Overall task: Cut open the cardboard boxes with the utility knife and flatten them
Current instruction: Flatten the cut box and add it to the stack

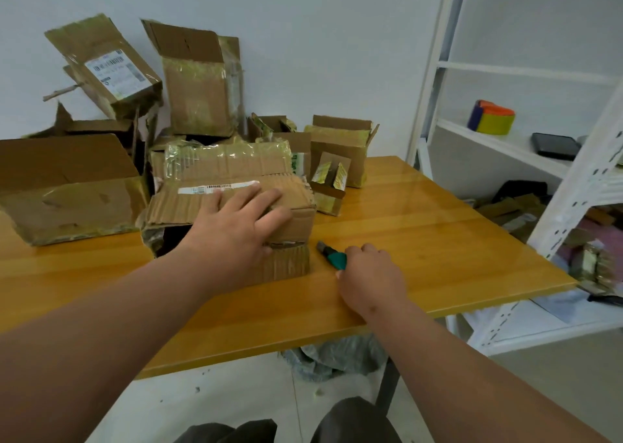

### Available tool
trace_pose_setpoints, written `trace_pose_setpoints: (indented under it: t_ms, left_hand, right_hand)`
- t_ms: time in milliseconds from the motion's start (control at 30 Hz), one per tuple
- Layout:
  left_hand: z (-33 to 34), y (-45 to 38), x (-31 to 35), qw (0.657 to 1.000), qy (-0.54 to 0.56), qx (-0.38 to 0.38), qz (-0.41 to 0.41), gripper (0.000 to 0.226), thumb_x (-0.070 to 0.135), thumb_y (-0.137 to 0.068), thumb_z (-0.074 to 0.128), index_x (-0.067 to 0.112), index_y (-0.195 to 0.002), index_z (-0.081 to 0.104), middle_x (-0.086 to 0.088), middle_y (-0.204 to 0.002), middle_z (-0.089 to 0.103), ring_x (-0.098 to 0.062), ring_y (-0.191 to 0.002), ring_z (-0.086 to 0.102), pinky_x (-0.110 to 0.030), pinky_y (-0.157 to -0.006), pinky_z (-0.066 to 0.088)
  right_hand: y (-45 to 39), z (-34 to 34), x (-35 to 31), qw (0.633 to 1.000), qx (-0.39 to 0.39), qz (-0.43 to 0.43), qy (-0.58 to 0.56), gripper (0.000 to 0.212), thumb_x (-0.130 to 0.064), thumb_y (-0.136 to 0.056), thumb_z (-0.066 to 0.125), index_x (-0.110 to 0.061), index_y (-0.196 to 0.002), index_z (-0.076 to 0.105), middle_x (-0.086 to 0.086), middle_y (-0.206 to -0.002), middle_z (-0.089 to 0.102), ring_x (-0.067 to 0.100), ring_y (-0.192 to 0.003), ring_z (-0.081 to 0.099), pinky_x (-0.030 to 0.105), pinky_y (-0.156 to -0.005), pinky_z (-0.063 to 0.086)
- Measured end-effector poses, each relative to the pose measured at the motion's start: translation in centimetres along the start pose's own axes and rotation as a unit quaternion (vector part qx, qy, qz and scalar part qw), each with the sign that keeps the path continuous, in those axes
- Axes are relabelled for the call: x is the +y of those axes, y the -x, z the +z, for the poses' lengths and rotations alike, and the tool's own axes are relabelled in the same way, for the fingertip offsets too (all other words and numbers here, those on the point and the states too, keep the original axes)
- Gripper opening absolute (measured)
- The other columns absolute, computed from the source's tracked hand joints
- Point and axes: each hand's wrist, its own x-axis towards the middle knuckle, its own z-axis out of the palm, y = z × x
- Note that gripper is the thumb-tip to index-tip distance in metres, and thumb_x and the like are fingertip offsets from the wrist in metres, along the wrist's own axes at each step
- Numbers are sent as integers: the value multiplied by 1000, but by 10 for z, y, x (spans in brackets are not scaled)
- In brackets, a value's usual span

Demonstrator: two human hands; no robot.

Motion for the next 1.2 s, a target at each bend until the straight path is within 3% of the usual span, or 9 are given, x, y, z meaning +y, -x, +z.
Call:
trace_pose_setpoints:
  t_ms: [200, 300, 433, 800, 1000, 1200]
  left_hand:
    - [-5, -12, -10, 998, 37, -32, -45, 60, 60, -95, 26, 46, -148, 0, 7, -161, 10, -23, -147, 17, -50, -112, 27]
    - [-11, -22, -19, 995, 46, -52, -74, 58, 61, -96, 23, 49, -148, 1, 10, -161, 13, -24, -143, 26, -50, -109, 30]
    - [-16, -31, -22, 993, 52, -67, -88, 54, 59, -97, 21, 50, -148, 4, 13, -158, 22, -23, -136, 39, -46, -102, 36]
    - [-14, -34, -23, 990, 47, -97, -86, 53, 58, -97, 21, 52, -148, 5, 16, -156, 26, -20, -138, 36, -48, -103, 35]
    - [-8, -32, -23, 993, 42, -90, -70, 52, 56, -97, 18, 52, -147, 6, 17, -155, 26, -18, -136, 35, -48, -103, 34]
    - [-6, -32, -22, 993, 44, -82, -76, 51, 55, -97, 16, 52, -147, 8, 18, -154, 27, -16, -139, 32, -47, -104, 33]
  right_hand:
    - [1, -11, 15, 999, -1, -38, -9, 24, -16, -100, 39, -14, -119, 53, 7, -110, 50, 29, -101, 54, 40, -78, 44]
    - [4, -19, 26, 994, 18, -62, -84, 26, -18, -101, 35, -14, -116, 56, 2, -99, 51, 24, -86, 54, 37, -69, 44]
    - [10, -25, 26, 985, 42, -120, -114, 30, -28, -104, 33, -17, -118, 57, 2, -105, 58, 24, -89, 56, 39, -74, 50]
    - [-8, -21, 13, 975, 49, -197, -85, 25, -26, -106, 31, -17, -108, 54, -1, -94, 54, 23, -80, 53, 37, -64, 42]
    - [-23, -36, 18, 980, -6, -199, -6, 22, -23, -106, 28, -22, -104, 50, -5, -93, 48, 22, -80, 45, 37, -77, 28]
    - [-26, -32, 18, 979, 6, -203, 3, 18, -23, -105, 28, -24, -97, 44, -6, -89, 52, 22, -77, 49, 39, -83, 30]
